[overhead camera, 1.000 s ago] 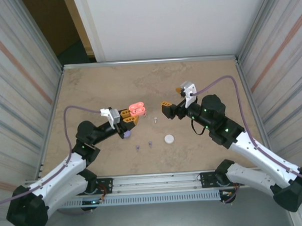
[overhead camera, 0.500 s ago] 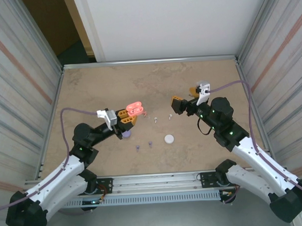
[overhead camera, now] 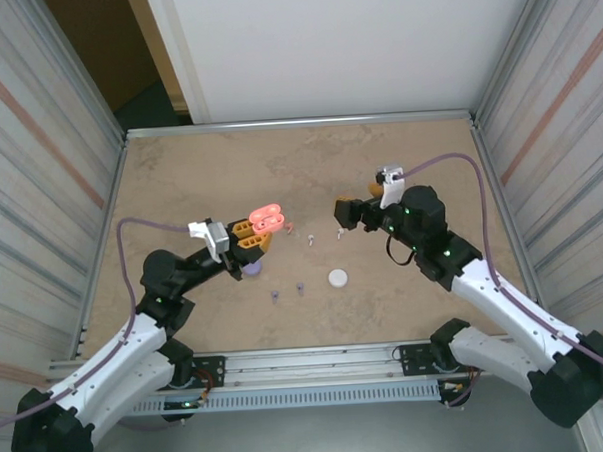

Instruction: Insert wireless bluetooth earbuds into charging case

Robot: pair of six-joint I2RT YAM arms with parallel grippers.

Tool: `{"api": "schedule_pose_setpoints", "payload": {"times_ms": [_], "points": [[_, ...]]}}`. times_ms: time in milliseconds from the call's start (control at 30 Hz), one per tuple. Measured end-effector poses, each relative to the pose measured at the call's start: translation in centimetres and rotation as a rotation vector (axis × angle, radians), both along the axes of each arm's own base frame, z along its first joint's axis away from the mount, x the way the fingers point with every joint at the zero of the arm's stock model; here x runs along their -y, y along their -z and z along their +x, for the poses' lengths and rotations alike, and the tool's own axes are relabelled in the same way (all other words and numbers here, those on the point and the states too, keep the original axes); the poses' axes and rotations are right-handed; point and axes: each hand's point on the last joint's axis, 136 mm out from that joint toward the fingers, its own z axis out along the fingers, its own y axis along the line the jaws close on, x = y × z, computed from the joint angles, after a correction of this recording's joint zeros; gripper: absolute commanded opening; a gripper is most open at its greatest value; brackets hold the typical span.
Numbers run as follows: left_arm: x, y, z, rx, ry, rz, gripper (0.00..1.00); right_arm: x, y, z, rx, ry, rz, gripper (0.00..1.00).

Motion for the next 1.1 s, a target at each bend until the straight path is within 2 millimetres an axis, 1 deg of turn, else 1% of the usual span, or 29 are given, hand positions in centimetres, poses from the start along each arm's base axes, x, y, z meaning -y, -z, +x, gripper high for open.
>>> {"api": "schedule_pose_setpoints", "payload": {"times_ms": [133,333,467,567,667,733,900,1000,1100], "points": [[-0.1,-0.2,-0.1,0.002,0.002,-0.005,0.00,-0.9,0.8,0.9,-0.058,-0.011,-0.019,0.99],[-0.3,-0.7,-0.5,0.019,0.002,-0.015,0.00,-1.7,2.4,2.2,-0.148,-0.008,-0.067,0.99],[-0.4,-0.9,-0.7,0.026,0.003,-0.020,0.00,-2.8,3.0,3.2,-0.211,-0.031,-0.094,1.00],[-0.5,-1.1,-0.8,0.029,0.004,-0.024,0.00,-3.8,3.9,3.8,-0.264,-0.053,-0.099,0.93],[-0.5,-1.2,-1.0,0.034,0.007,-0.028,0.00,-4.6,5.5,4.5,-0.337,-0.070,-0.099,0.82],[-0.6,-1.4,-1.1,0.037,0.007,-0.032,0.00,-5.0,6.6,5.2,-0.390,-0.076,-0.103,0.77],[-0.7,-1.7,-1.4,0.042,0.013,-0.040,0.00,-6.8,9.5,6.7,-0.492,-0.102,-0.133,0.72],[-0.8,-1.9,-1.5,0.045,0.015,-0.046,0.00,-7.8,11.3,7.0,-0.537,-0.123,-0.148,0.68],[-0.8,-1.9,-1.6,0.044,0.016,-0.048,0.00,-8.8,13.5,7.2,-0.588,-0.135,-0.166,0.64]]}}
